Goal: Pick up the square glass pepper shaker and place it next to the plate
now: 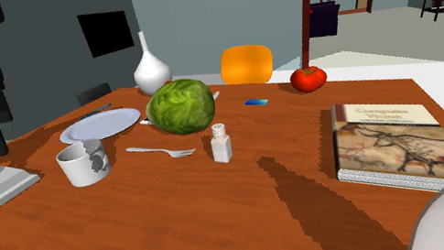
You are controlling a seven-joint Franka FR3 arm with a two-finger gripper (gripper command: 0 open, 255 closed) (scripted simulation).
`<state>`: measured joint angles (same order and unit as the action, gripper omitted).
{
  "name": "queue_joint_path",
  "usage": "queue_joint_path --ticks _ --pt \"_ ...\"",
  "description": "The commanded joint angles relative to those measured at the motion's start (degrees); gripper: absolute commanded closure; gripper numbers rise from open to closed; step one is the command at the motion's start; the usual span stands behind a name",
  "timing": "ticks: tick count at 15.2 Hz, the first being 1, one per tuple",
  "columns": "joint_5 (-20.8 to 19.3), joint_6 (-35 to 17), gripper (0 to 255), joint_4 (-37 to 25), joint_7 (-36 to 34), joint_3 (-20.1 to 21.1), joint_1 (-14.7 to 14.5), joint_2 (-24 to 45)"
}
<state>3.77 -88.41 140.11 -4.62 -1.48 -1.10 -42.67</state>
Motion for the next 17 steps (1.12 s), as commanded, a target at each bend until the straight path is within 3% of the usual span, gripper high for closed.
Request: queue_joint_path --ticks 1,9,17 --pt "0.00 0.00 0 0.00 0.00 0.00 0.00 0.00" --pt "-0.38 -10.68 0 -7.47 -0.09 1.88 -1.13 18.45" --pt "-1.91 -16.70 0 -19.65 -0.87 3.46 -1.93 37.00"
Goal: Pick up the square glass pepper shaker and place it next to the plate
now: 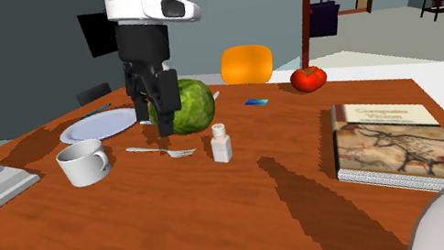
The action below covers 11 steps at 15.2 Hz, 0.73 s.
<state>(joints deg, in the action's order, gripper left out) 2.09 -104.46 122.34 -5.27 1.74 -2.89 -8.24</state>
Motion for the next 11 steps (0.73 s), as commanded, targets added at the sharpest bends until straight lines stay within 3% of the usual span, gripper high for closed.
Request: queue_joint_path --ticks 1,11 --pt "-0.51 -1.06 0 -3.72 -0.36 0.40 -0.26 4.88" --pt "-3.84 -0.86 0 -26.91 -1.74 1.27 -1.91 28.49"
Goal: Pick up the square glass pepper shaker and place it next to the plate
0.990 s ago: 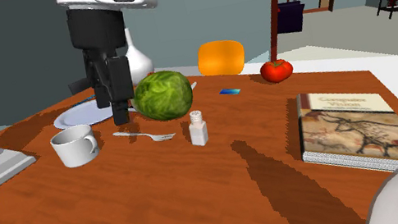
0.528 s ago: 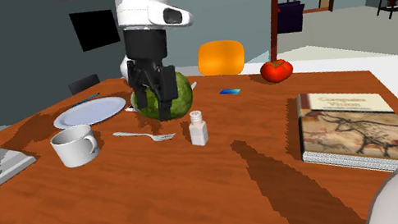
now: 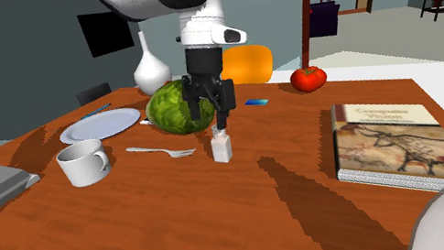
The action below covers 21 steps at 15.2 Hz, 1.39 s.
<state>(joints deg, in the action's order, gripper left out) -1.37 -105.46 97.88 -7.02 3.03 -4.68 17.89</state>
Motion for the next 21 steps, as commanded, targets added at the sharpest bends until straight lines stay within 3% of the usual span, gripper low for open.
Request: queue_joint_path --ticks 1,4,12,20,21 --pt "-0.72 0.63 0 -5.37 -0.08 -0.01 -0.35 4.86" --pt "-1.69 2.70 0 -14.98 -0.23 -0.05 -1.11 12.60" --pt "-1.79 -2.92 0 -9.84 -0.33 -0.14 -0.99 13.09" --pt "-1.79 -2.90 0 -9.87 -0.33 -0.14 -0.99 13.11" --pt "-1.79 -2.90 255 -9.87 -0.33 -0.14 -0.99 13.11"
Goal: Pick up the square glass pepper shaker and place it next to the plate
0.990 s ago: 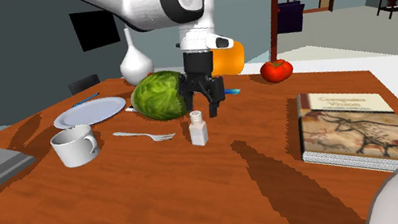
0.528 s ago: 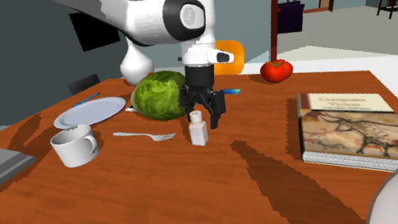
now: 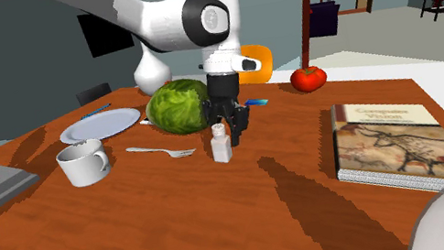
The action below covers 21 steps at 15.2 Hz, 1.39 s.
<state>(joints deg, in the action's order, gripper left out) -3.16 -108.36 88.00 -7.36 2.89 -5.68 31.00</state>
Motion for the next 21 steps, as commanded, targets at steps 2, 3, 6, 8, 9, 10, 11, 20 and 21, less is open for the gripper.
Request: queue_joint_path --ticks 2,3,6,8,9,10,11,20,21 --pt "0.00 0.00 255 0.00 0.00 0.00 0.00 0.00" --pt "0.00 0.00 255 -0.01 0.00 0.00 0.00 0.00" --pt "0.00 0.00 255 -0.02 0.00 0.00 0.00 0.02" --pt "0.00 -0.02 255 0.03 0.01 0.00 0.01 0.00" --pt "0.00 -0.01 255 0.00 0.00 0.00 0.00 0.00" --pt "0.02 0.61 255 -0.30 0.03 0.01 0.00 -0.31" --pt "0.04 1.22 255 -0.63 0.05 0.02 0.00 -0.60" --pt "0.21 7.07 255 -4.34 0.27 0.09 -0.01 -2.74" --pt "0.22 7.74 255 -4.83 0.30 0.10 -0.01 -2.92"
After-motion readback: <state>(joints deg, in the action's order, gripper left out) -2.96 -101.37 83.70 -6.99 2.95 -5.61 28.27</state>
